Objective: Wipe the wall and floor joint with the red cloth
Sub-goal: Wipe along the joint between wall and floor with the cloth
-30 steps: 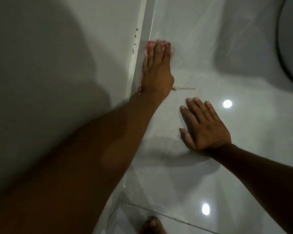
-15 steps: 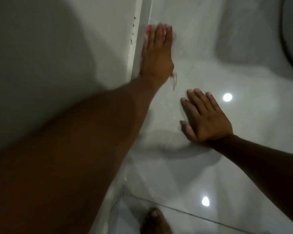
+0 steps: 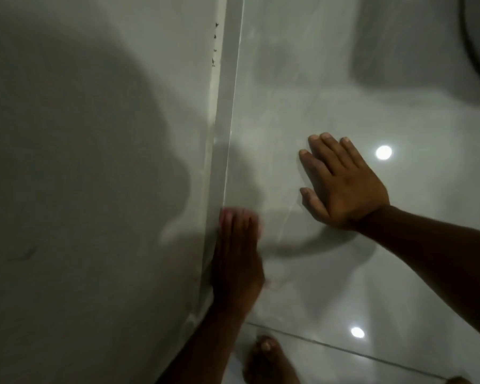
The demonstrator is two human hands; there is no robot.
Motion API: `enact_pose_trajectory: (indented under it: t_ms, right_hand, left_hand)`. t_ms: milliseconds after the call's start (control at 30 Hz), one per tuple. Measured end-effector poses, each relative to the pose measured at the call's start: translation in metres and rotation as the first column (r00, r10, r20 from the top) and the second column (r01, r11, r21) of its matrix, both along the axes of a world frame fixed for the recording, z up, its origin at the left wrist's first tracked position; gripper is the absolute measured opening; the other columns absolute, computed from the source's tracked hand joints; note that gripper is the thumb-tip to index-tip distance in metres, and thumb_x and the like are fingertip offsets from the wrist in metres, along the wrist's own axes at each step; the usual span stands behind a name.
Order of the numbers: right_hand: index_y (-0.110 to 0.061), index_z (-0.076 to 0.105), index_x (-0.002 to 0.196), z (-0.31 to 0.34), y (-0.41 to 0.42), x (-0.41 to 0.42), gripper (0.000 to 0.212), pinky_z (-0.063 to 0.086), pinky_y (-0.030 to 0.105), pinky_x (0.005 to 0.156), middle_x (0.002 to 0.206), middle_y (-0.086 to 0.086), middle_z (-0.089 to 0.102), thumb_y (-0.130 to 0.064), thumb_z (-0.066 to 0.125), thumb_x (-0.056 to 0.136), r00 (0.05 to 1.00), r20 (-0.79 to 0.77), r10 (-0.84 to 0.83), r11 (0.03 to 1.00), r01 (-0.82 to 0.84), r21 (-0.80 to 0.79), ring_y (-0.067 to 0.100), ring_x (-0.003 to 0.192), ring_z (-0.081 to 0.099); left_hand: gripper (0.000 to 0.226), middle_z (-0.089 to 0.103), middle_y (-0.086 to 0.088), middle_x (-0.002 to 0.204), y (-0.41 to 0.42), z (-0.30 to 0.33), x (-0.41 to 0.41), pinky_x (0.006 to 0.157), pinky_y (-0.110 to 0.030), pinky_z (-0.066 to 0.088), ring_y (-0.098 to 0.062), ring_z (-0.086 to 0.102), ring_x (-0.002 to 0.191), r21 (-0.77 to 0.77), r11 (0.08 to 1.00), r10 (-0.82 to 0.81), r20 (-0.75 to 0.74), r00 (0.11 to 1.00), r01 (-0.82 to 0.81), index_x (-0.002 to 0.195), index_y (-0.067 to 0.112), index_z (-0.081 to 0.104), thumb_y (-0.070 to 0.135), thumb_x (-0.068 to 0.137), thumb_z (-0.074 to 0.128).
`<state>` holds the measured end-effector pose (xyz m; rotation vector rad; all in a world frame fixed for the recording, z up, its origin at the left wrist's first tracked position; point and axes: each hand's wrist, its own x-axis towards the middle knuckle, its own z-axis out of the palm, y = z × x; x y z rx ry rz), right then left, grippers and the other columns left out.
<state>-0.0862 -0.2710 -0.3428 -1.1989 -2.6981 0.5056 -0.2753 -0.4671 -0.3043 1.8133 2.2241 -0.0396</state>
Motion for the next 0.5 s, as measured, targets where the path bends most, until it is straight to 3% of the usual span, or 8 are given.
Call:
enact_pose_trajectory:
  t_ms: [100,200,367,500]
  right_hand:
    - [-0.006,0.039,0.153,0.001,-0.001,-0.002,0.073,0.015,0.051,0.127,0.163,0.020,0.031,-0.048,0.048,0.094,1.000,-0.003,0.005,1.000,-0.005,0.002,0.034,0.154,0.023]
    - [-0.007,0.039,0.153,0.001,-0.001,-0.002,0.074,0.013,0.049,0.127,0.163,0.020,0.030,-0.049,0.048,0.094,1.000,0.005,0.006,1.000,-0.006,-0.010,0.034,0.154,0.022]
    - [-0.009,0.036,0.155,0.000,0.000,-0.001,0.074,0.011,0.048,0.128,0.165,0.019,0.027,-0.051,0.045,0.095,0.999,0.043,0.014,1.000,-0.013,-0.028,0.032,0.155,0.019]
    - [-0.008,0.036,0.155,0.001,-0.001,-0.001,0.075,0.013,0.049,0.127,0.164,0.019,0.029,-0.051,0.047,0.095,0.999,0.042,0.011,0.999,-0.010,-0.031,0.033,0.155,0.020]
  left_hand:
    - [0.063,0.031,-0.022,0.161,-0.011,-0.005,-0.004,0.123,-0.056,0.024,-0.041,0.019,0.153,-0.070,0.996,-0.052,0.018,0.998,0.054,0.153,0.008,0.038,0.020,0.091,0.047]
    - [0.055,0.038,-0.025,0.157,0.051,-0.012,-0.016,0.120,-0.059,0.028,-0.042,0.028,0.150,0.048,0.995,-0.085,0.035,0.996,0.083,0.148,0.007,0.047,0.012,0.093,0.044]
    - [0.067,0.027,-0.022,0.163,0.198,-0.021,-0.033,0.126,-0.052,0.017,-0.041,0.018,0.153,0.168,0.983,-0.079,0.053,0.995,0.069,0.155,0.011,0.036,0.010,0.089,0.047]
    - [0.070,0.010,-0.015,0.169,0.282,-0.014,-0.037,0.129,-0.044,0.004,-0.033,0.004,0.157,0.076,0.995,-0.063,0.041,0.997,0.059,0.160,0.017,0.020,0.018,0.096,0.047]
